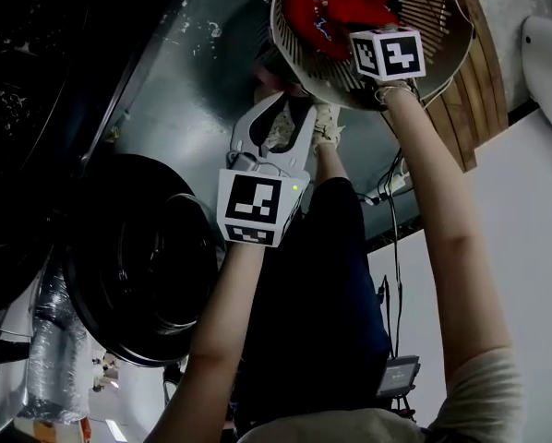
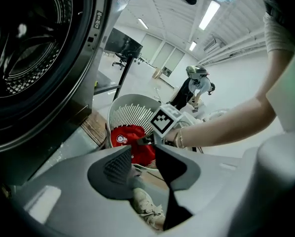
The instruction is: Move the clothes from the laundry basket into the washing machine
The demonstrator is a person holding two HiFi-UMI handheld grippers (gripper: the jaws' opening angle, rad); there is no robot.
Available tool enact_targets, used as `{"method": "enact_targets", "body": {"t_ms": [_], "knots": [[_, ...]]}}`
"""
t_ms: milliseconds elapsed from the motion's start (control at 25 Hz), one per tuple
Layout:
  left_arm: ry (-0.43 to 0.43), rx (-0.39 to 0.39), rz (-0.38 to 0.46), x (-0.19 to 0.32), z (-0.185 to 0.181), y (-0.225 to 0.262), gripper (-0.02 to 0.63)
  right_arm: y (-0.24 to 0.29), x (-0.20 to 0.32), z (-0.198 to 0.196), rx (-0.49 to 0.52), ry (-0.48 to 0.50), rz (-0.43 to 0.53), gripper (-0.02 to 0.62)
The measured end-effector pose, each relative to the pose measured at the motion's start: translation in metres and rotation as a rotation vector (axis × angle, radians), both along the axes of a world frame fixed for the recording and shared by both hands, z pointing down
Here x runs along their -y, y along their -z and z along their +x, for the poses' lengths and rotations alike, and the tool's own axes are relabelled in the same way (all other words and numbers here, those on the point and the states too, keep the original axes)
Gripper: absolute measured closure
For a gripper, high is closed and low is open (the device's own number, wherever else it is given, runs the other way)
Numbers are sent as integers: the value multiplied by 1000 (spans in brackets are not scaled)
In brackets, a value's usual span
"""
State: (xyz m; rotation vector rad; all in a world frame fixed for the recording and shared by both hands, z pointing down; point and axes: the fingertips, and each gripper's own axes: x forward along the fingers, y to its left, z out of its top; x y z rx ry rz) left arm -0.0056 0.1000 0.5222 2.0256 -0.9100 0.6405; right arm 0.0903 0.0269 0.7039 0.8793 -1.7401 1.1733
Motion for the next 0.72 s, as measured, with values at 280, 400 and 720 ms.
{"method": "enact_targets", "body": {"t_ms": [280,400,720], "knots": [[-117,34,44,18,28,4,307,163,25,-3,297,-183,278,563],[-233,31,99,29,50,11,282,242,27,-4,429,-261,361,565],[-253,-102,228,71,99,33,282,365,19,-11,721,-426,395,563]]}}
